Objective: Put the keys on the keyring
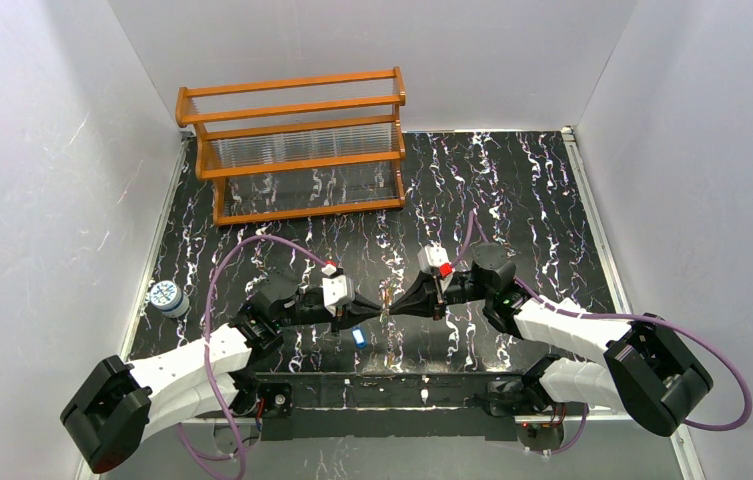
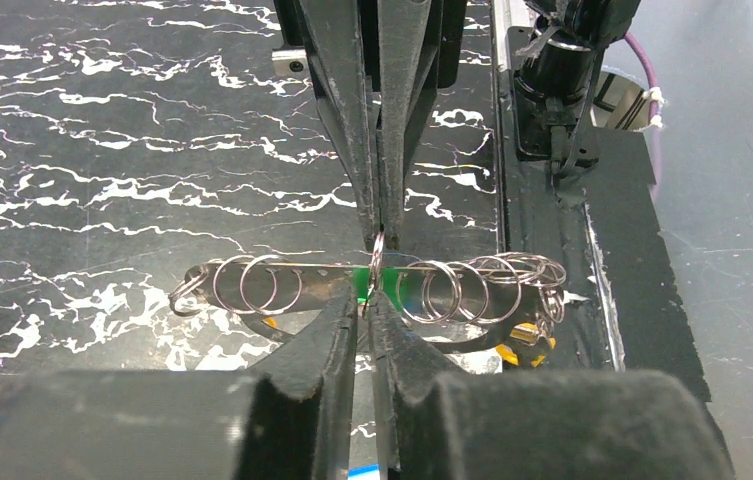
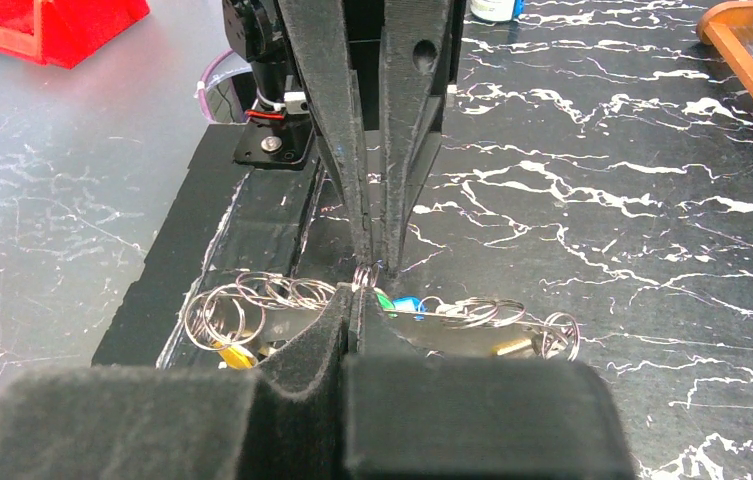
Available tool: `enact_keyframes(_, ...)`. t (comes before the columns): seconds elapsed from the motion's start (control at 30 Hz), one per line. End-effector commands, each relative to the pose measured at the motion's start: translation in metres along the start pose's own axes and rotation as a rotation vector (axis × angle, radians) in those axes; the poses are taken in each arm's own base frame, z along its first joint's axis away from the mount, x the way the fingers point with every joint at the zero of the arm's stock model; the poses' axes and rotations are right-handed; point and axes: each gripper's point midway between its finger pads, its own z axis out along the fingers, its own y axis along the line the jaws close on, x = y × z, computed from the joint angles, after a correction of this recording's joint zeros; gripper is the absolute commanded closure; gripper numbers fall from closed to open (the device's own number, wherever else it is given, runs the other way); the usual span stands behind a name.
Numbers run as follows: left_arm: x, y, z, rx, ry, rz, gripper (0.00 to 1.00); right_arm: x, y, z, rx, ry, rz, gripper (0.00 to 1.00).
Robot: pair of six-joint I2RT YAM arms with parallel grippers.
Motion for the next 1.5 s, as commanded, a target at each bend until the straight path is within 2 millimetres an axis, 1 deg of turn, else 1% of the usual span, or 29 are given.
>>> enact_keyframes(0.0,-0.011,-0.001,0.002,0.011,-0.032,0.033,0.95,-0.026,-0.005,0.002,0.002,-0.05,-0.085,0.99)
enact_keyframes(0.07,-0.008,-0.001,0.002,0.013,-0.025,0.028,1.0,-0.027,-0.005,0.002,0.003,-0.051,-0.087,0.99)
enact_keyframes(0.4,0.006,0.003,0.0,-0.018,0.005,0.008,1.0,-0.029,-0.004,0.002,-0.002,-0.055,-0.093,0.99)
enact_keyframes(0.77,0.013,0.005,0.008,0.0,0.041,-0.004,1.0,-0.029,-0.002,0.002,-0.009,-0.06,-0.09,0.99)
enact_keyframes(0.93,0.01,0.006,0.009,-0.006,0.036,0.0,1.0,-0.029,-0.003,0.002,-0.007,-0.06,-0.087,0.99)
enact_keyframes(1.03,0.004,0.007,0.005,-0.03,0.016,0.013,0.83,-0.028,-0.002,0.001,-0.007,-0.059,-0.086,0.99)
enact_keyframes(1.1,-0.003,0.008,0.002,-0.051,-0.009,0.025,0.74,-0.028,-0.002,0.001,-0.006,-0.059,-0.086,0.99)
enact_keyframes(1.13,-0.005,0.008,0.0,-0.057,-0.02,0.031,0.72,-0.028,-0.002,0.001,-0.007,-0.059,-0.086,0.99)
enact_keyframes(1.2,-0.011,0.007,-0.003,-0.066,-0.043,0.042,0.69,-0.028,-0.002,0.001,-0.005,-0.06,-0.086,0.99)
enact_keyframes(1.3,-0.017,0.006,-0.005,-0.07,-0.069,0.048,0.68,-0.028,-0.003,0.001,-0.004,-0.061,-0.086,0.99)
enact_keyframes(1.47,-0.017,0.003,-0.003,-0.049,-0.07,0.035,0.67,-0.029,-0.002,0.001,-0.004,-0.063,-0.086,0.99)
